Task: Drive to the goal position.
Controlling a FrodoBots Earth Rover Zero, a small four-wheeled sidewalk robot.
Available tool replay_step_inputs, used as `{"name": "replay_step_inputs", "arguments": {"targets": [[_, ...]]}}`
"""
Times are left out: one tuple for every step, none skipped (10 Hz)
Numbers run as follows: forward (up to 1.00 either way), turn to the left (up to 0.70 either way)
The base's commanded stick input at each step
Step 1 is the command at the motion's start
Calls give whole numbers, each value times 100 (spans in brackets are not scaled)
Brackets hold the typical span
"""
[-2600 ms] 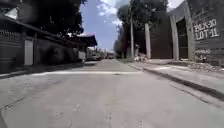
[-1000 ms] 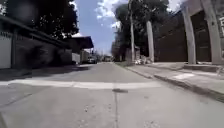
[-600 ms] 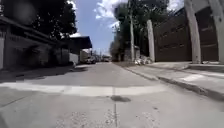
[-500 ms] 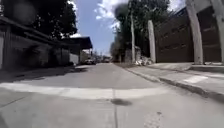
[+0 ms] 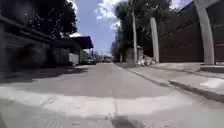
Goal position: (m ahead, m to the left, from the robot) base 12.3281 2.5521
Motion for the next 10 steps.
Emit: {"name": "replay_step_inputs", "arguments": {"targets": [[100,0],[100,0],[100,0],[100,-3],[100,-12],[100,-22],[100,-13],[100,-1],[100,0],[100,0]]}}
